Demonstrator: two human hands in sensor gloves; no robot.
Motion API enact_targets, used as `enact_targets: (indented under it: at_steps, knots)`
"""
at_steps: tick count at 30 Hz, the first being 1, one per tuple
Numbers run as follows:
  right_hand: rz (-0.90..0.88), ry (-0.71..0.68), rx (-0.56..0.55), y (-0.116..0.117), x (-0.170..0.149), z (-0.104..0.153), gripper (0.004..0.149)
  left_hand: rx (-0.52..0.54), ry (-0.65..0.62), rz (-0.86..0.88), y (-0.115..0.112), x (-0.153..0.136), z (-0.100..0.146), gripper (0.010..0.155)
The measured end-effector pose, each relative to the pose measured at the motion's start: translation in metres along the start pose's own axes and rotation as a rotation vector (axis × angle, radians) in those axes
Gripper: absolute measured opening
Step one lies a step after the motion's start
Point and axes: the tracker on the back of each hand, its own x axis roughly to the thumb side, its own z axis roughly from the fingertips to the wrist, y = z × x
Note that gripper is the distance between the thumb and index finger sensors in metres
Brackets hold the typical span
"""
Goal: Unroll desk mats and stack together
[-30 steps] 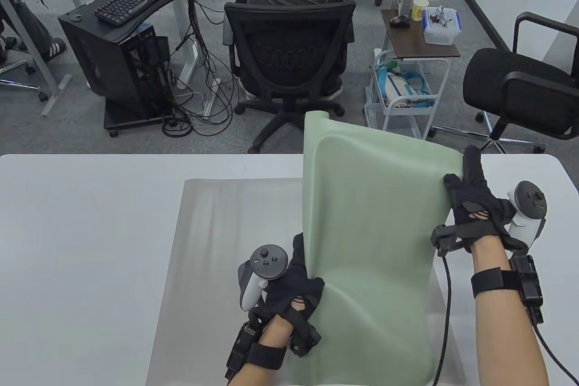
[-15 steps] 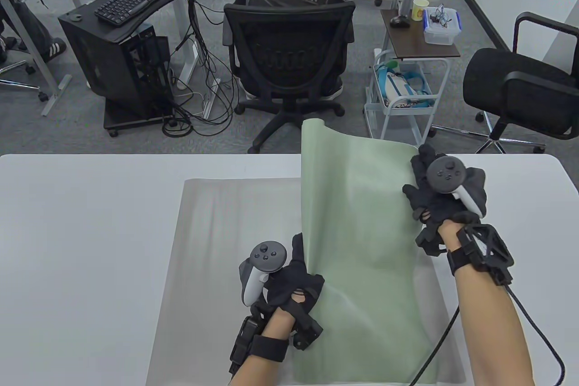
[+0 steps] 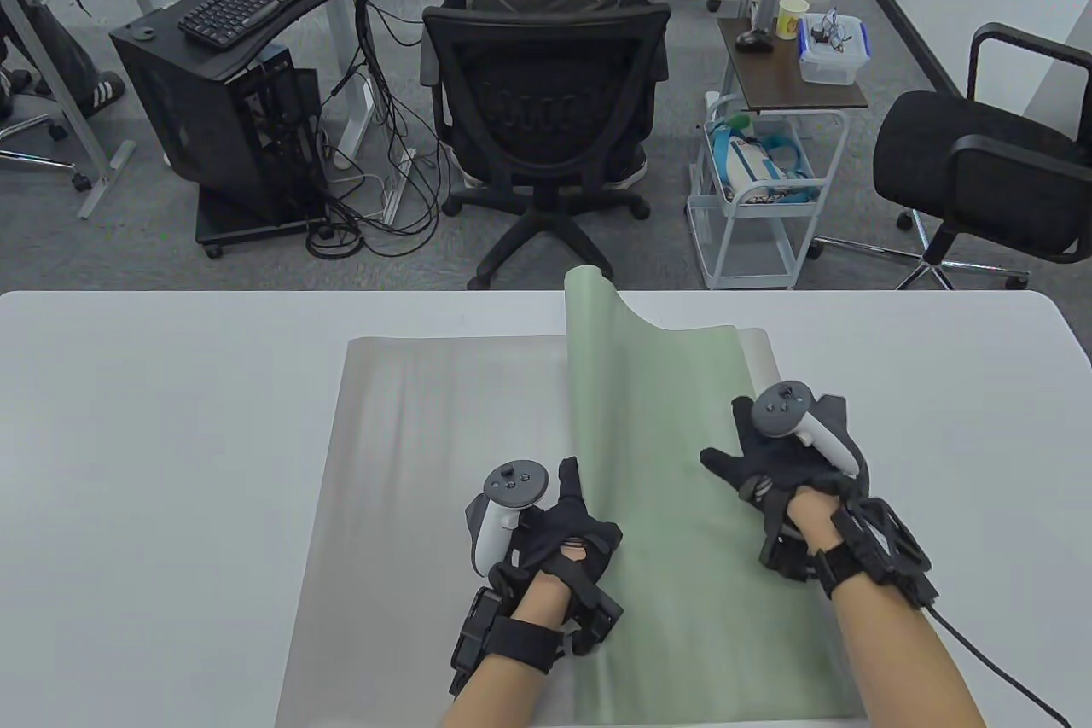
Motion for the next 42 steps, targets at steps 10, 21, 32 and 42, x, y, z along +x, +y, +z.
enact_targets:
  at_steps: [10,21,32,42]
  knots:
    - [0.242,-0.012,-0.066,0.062,-0.04,0.058,0.093,-0.006,0.063,-0.054,-0.02,0.016,-0.01,0.092]
    - [0.25,0.099,-0.041,0.079,-0.075,0.035,0.093,-0.02,0.047,0.005,-0.037,0.011,-0.008,0.093]
    - [0.23,0.093,-0.035,0.077,-0.078,0.035,0.093,-0.056,0.031,0.145,-0.028,-0.001,-0.006,0.094]
    - [0.221,0.101,-0.021,0.073,-0.079,0.036,0.089,-0.148,0.025,0.343,-0.019,-0.003,-0.002,0.074]
